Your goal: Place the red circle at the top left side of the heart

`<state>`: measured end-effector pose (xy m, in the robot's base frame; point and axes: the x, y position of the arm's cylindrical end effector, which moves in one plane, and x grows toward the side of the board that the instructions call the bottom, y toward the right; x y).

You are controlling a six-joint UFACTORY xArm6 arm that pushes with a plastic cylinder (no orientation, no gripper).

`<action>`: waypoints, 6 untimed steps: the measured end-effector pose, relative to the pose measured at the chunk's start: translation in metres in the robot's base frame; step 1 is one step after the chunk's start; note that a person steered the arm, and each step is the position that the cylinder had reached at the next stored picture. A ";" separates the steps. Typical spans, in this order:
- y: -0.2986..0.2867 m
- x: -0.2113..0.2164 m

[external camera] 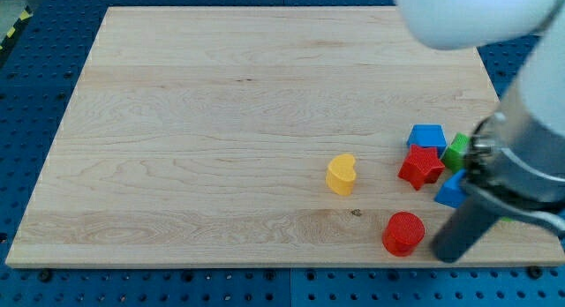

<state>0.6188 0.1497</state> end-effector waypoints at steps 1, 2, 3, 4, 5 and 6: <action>-0.060 0.000; -0.075 0.000; -0.074 0.000; -0.070 0.000; -0.075 -0.014; -0.093 -0.035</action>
